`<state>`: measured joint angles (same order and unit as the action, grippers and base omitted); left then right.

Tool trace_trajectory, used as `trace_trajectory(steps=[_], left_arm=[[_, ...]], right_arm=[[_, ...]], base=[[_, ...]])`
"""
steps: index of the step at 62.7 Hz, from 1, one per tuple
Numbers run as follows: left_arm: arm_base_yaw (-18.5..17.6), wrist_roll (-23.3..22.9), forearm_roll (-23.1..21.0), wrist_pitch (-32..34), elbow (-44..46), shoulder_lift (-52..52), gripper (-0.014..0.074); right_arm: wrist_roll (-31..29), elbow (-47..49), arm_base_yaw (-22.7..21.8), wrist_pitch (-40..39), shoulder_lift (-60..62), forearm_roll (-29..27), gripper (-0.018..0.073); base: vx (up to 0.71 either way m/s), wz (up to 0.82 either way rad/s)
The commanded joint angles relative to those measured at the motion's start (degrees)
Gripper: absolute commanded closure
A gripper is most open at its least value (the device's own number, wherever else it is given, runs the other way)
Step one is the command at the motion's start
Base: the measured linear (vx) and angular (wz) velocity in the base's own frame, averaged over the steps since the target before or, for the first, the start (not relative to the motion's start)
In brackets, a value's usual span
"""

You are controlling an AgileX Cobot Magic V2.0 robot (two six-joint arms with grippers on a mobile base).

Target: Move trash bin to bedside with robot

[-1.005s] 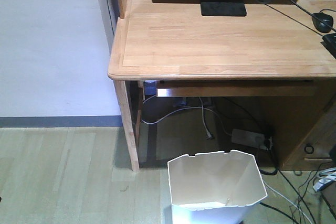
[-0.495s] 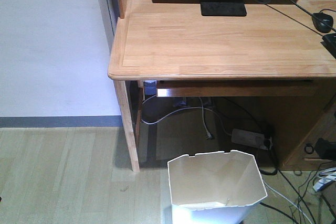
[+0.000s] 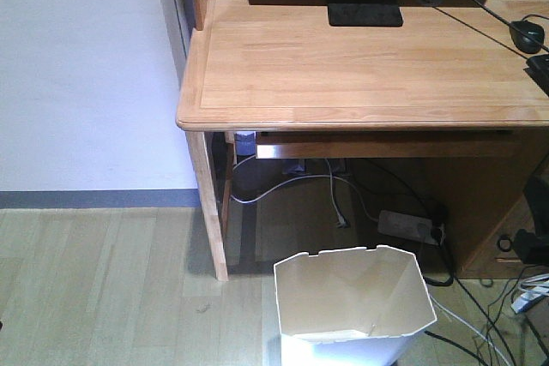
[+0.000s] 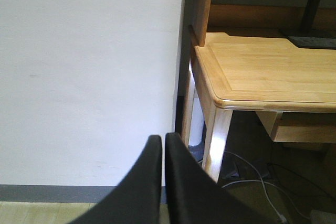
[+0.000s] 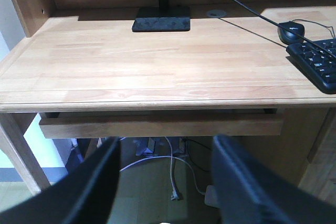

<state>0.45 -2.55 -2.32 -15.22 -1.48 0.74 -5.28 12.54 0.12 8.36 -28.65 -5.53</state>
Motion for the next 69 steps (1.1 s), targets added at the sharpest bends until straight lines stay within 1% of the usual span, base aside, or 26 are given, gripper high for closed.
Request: trace_trajectory(steps=[1, 28, 39, 50, 63, 69], left_arm=[[0.0, -0.3, -0.3, 3.9, -1.1, 0.8, 0.0602], [0.0, -0.3, -0.3, 3.9, -1.1, 0.8, 0.0602], [0.0, -0.3, -0.3, 3.9, -1.1, 0.8, 0.0602], [0.0, -0.3, -0.3, 3.9, -1.1, 0.8, 0.0602], [0.0, -0.3, -0.3, 3.9, -1.1, 0.8, 0.0602], [0.0, -0.3, -0.3, 3.9, -1.1, 0.8, 0.0602]], right_arm=[[-0.6, 2.1, 0.0, -3.9, -0.7, -0.1, 0.0113], [-0.2, 2.4, 0.0, -4.1, -1.3, -0.5, 0.0114], [-0.4, 7.9, 0.0, 2.6, -7.2, -0.5, 0.0114], [-0.6, 14.1, 0.0, 6.7, -15.7, -0.3, 0.0114], [-0.6, 21.9, 0.0, 15.3, -26.8, 0.3, 0.0114], [-0.9, 25.2, 0.0, 17.3, -31.5, 0.3, 0.0114]], base=[[0.0, 0.0], [0.0, 0.0], [0.0, 0.0], [0.0, 0.0], [0.0, 0.0], [0.0, 0.0]])
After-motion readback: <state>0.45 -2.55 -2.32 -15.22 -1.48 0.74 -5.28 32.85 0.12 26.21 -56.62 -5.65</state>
